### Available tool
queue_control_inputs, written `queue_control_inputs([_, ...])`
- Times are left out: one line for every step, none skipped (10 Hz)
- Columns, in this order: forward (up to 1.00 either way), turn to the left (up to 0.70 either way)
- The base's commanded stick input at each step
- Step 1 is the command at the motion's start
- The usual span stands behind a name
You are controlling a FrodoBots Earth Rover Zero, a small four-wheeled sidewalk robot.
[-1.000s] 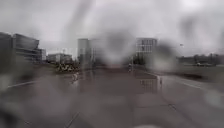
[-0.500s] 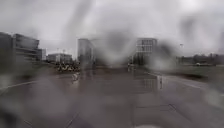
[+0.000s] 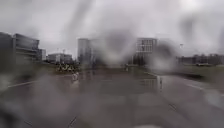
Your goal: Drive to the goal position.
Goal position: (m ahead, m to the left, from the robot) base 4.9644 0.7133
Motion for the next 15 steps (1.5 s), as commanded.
queue_control_inputs([0.07, 0.00])
queue_control_inputs([0.07, 0.00])
queue_control_inputs([0.07, 0.00])
queue_control_inputs([0.07, 0.00])
queue_control_inputs([0.07, 0.00])
queue_control_inputs([0.07, 0.00])
queue_control_inputs([0.07, 0.00])
queue_control_inputs([0.07, 0.00])
queue_control_inputs([0.07, 0.00])
queue_control_inputs([0.07, 0.00])
queue_control_inputs([0.07, 0.00])
queue_control_inputs([0.07, 0.00])
queue_control_inputs([0.07, 0.00])
queue_control_inputs([0.07, 0.00])
queue_control_inputs([0.07, 0.00])
